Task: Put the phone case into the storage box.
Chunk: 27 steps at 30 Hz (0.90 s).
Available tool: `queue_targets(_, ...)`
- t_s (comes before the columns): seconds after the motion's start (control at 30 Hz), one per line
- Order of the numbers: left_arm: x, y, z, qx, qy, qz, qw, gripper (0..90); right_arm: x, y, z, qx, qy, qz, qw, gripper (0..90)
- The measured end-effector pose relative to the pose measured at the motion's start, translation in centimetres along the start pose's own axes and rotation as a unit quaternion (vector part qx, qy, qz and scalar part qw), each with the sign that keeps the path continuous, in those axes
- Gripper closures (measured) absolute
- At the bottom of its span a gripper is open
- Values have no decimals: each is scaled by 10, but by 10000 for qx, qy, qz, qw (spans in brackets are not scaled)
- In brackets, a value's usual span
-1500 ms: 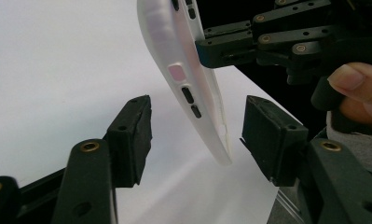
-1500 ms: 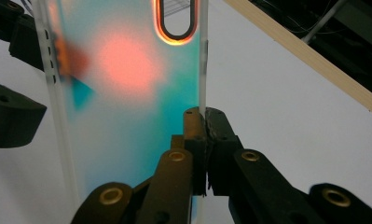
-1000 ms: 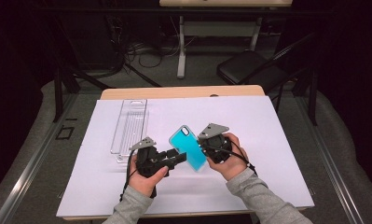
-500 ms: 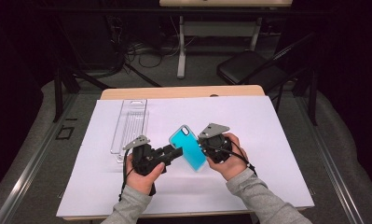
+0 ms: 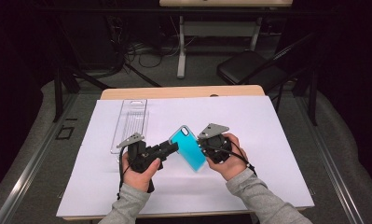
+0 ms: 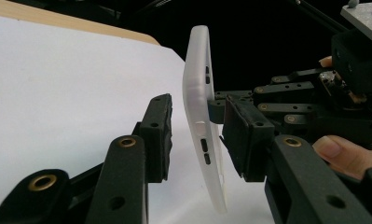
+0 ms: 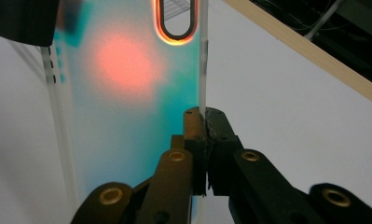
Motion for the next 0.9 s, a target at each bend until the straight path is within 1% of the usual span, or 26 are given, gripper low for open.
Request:
queue_targets(0.2, -1, 0, -1, 40, -102, 56, 9999, 652, 0, 0, -1, -16, 19, 5, 10000, 887)
queue_targets(0.3, -2, -1, -2, 82, -211, 78, 9997, 668, 0, 0, -1, -31, 27, 5, 10000, 887)
queue_targets(0.4, -2, -1, -3, 79, -269, 94, 9996, 681, 0, 0, -1, -25, 16, 4, 10000, 887)
queue_targets(0.57, -2, -1, -2, 172, -387, 97, 9991, 708, 0, 0, -1, -28, 16, 6, 10000, 887)
queue_targets(0.9, -3, -3, -2, 198, -413, 59, 9989, 781, 1, 1, -2, -61, 47, 14, 10000, 887)
Point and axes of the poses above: each handheld gripper's, and its own axes: y roughly forward along the jaws, x roughly out of its underside, z roughly to its right, the point moved 5 cm from there along y, roughly forward along the jaws, and after that the axes turned 13 degrees about -y, right-handed, at the moved point
